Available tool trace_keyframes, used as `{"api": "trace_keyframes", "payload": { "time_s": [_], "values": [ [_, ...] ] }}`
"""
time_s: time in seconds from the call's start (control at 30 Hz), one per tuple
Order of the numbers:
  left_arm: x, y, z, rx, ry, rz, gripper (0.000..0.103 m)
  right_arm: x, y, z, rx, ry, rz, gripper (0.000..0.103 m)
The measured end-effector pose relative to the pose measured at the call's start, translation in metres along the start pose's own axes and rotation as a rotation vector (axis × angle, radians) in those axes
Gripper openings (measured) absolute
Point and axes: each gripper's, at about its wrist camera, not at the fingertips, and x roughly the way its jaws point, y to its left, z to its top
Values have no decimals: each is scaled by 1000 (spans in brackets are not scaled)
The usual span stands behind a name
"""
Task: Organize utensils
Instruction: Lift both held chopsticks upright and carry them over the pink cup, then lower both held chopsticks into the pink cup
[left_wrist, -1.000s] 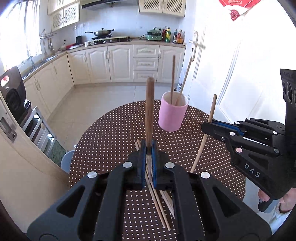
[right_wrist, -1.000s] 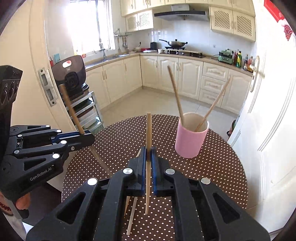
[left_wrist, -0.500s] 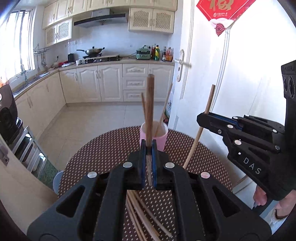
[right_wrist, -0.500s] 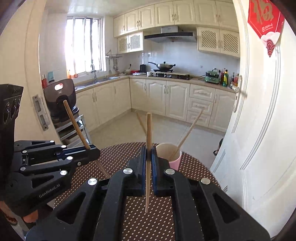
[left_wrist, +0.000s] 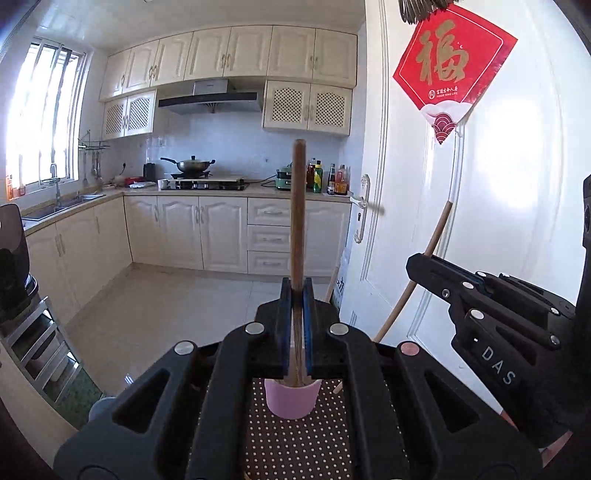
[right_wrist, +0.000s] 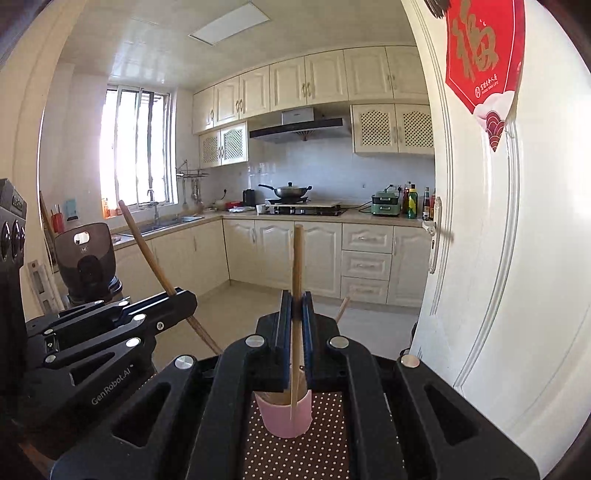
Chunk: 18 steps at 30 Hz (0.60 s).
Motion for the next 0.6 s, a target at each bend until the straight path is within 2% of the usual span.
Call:
{"api": "trace_keyframes", "payload": {
  "time_s": [0.17, 0.4, 0.6],
  "values": [
    [32, -4, -9, 36, 29, 35, 6, 16, -6, -6, 26, -22, -10, 4],
    [54, -1, -29, 34, 90, 19, 6, 25, -15, -9, 48, -47, -5, 4],
    [64, -2, -42, 40, 140, -15, 6, 39, -18, -12, 68, -4, 27, 4]
  ]
}}
